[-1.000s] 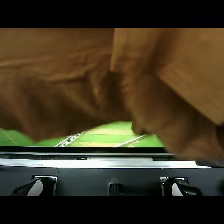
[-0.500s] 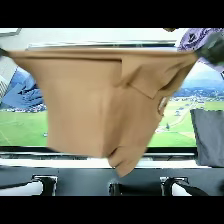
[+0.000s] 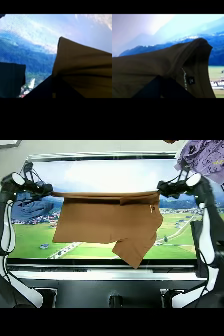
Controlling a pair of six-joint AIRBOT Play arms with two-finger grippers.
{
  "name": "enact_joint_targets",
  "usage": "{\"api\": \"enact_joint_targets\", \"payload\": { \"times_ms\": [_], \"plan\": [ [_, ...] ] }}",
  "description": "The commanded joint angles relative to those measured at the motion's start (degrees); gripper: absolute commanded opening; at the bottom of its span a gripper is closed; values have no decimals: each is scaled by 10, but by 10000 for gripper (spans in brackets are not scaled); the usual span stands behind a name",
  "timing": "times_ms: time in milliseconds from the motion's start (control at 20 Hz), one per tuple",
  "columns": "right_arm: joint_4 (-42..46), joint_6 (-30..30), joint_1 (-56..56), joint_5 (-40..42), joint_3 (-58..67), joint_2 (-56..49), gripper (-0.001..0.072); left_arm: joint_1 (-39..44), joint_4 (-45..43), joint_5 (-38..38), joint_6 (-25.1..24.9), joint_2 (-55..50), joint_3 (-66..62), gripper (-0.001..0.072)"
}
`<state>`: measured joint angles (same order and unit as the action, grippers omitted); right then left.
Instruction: Fold the clothes and pants, and hang the long-sleeved shirts on hangers.
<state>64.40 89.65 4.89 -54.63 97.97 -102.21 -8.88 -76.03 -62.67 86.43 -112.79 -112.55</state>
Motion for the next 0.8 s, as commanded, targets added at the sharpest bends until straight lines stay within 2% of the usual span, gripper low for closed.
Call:
{"api": "enact_joint_targets", "payload": {
  "times_ms": [0, 200, 350, 600, 750],
  "plan": [
    [35, 37, -23, 30, -1, -42, 31, 3, -9, 6, 15, -37, 0, 16],
    [85, 80, -23, -38, -1, -41, 31, 3, -11, -7, 15, -38, 0, 17],
    [106, 87, -23, -82, -1, -41, 31, 4, -11, -63, 16, -38, 0, 17],
    [128, 116, -23, -110, -1, -41, 31, 5, -11, -175, 26, -37, 0, 17],
    [128, 116, -23, -120, -1, -41, 31, 6, -11, -205, 27, -38, 0, 18]
  ]
}}
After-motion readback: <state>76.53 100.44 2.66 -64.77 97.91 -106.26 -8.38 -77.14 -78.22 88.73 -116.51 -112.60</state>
